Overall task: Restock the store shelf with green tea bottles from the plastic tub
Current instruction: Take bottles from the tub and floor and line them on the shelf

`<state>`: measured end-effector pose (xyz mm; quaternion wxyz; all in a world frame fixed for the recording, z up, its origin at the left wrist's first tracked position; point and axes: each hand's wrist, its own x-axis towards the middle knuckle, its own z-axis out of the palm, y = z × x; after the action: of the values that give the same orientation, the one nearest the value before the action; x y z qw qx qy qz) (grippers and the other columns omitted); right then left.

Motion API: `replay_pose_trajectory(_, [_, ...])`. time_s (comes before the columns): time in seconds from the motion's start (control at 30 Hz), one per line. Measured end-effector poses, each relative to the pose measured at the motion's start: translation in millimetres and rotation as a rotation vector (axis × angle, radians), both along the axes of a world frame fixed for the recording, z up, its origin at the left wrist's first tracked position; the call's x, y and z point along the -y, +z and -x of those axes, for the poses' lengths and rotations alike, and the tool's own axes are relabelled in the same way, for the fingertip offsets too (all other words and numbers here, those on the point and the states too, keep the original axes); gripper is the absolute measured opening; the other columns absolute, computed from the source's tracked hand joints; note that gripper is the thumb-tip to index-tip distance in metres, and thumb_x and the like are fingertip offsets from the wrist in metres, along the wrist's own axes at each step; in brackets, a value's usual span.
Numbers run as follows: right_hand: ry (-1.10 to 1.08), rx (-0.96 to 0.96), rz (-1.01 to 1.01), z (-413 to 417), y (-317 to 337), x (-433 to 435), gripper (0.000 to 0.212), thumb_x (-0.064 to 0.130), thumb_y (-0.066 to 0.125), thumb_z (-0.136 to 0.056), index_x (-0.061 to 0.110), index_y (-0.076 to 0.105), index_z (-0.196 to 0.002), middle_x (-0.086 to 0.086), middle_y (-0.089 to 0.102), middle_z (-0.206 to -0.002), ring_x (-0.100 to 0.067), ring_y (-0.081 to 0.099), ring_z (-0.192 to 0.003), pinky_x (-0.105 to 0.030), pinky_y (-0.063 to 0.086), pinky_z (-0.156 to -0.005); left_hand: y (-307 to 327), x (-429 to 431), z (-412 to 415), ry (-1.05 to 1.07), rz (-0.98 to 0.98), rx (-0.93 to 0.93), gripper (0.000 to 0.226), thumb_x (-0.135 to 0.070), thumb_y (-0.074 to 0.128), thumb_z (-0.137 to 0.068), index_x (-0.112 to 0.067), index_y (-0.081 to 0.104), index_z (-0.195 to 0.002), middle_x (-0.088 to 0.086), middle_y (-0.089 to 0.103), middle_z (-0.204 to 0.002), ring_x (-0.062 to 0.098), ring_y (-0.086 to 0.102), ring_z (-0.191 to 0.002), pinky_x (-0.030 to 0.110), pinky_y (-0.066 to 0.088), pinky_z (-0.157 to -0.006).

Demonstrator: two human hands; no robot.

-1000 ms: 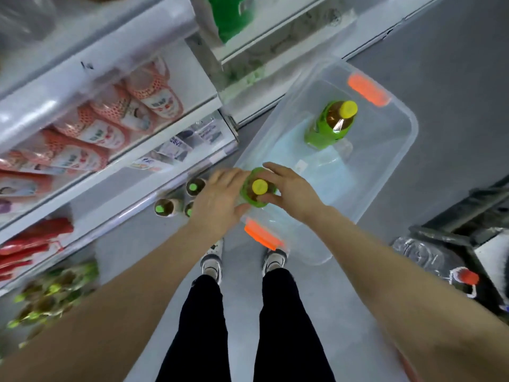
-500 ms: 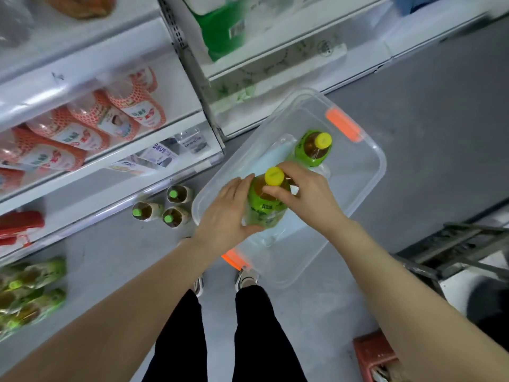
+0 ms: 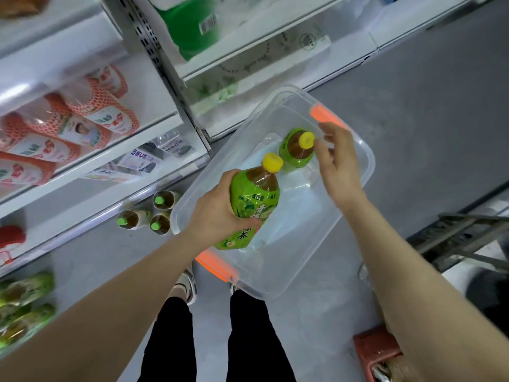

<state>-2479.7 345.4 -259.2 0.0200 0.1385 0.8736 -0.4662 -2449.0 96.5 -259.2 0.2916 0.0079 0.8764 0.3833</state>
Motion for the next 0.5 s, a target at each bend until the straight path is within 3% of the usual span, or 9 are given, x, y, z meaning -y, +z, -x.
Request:
replay_pose_trajectory(0.1, [0.268, 0.154, -0.196, 25, -23, -24, 0.055, 0.023, 0.067, -0.091, 0.018, 0.045, -0.142, -0.003, 0.044, -0.147, -0.020, 0.047, -0.130, -0.034, 0.042, -0.103, 0, 0, -2, -0.009, 0.028, -0.010, 0.102, -0.051, 0.090, -0.051, -0.042, 0.030, -0.133, -0.010, 0.061, -0.116, 0.022, 0.062, -0.106, 0.040, 0.050, -0.092])
replay_pose_trajectory(0.17, [0.362, 0.187, -0.252, 33, -32, -23, 0.048, 0.018, 0.068, -0.090, 0.015, 0.052, -0.136, -0.004, 0.052, -0.140, -0.029, 0.053, -0.121, -0.039, 0.044, -0.099, 0, 0, -4, 0.007, 0.024, -0.001, 0.103, -0.050, 0.090, -0.051, -0.039, 0.031, -0.135, -0.010, 0.062, -0.116, 0.023, 0.062, -0.107, 0.041, 0.049, -0.093])
replay_pose_trajectory(0.3, [0.277, 0.116, -0.372, 32, -35, -7, 0.036, 0.023, 0.069, -0.088, 0.012, 0.060, -0.121, -0.009, 0.065, -0.117, -0.037, 0.055, -0.100, -0.032, 0.036, -0.080, -1, -1, -10, 0.060, 0.013, 0.031, 0.100, -0.048, 0.091, -0.053, -0.035, 0.033, -0.134, -0.015, 0.059, -0.109, 0.019, 0.062, -0.101, 0.033, 0.047, -0.090])
replay_pose_trajectory(0.4, [0.127, 0.119, -0.386, 25, -32, 10, 0.037, 0.036, 0.074, -0.084, 0.008, 0.061, -0.104, -0.012, 0.065, -0.097, -0.032, 0.058, -0.086, -0.036, 0.041, -0.074, -1, 0, -13, 0.089, 0.026, 0.053, 0.100, -0.048, 0.090, -0.054, -0.035, 0.033, -0.134, -0.015, 0.059, -0.107, 0.014, 0.058, -0.095, 0.025, 0.040, -0.084])
replay_pose_trajectory(0.5, [0.040, 0.156, -0.352, 15, -38, 25, 0.046, 0.045, 0.072, -0.084, 0.008, 0.053, -0.103, -0.012, 0.061, -0.097, -0.032, 0.054, -0.089, -0.043, 0.045, -0.075, 0, 2, -14, 0.096, 0.034, 0.067, 0.099, -0.046, 0.091, -0.055, -0.033, 0.033, -0.135, -0.016, 0.057, -0.105, 0.011, 0.054, -0.092, 0.024, 0.037, -0.084])
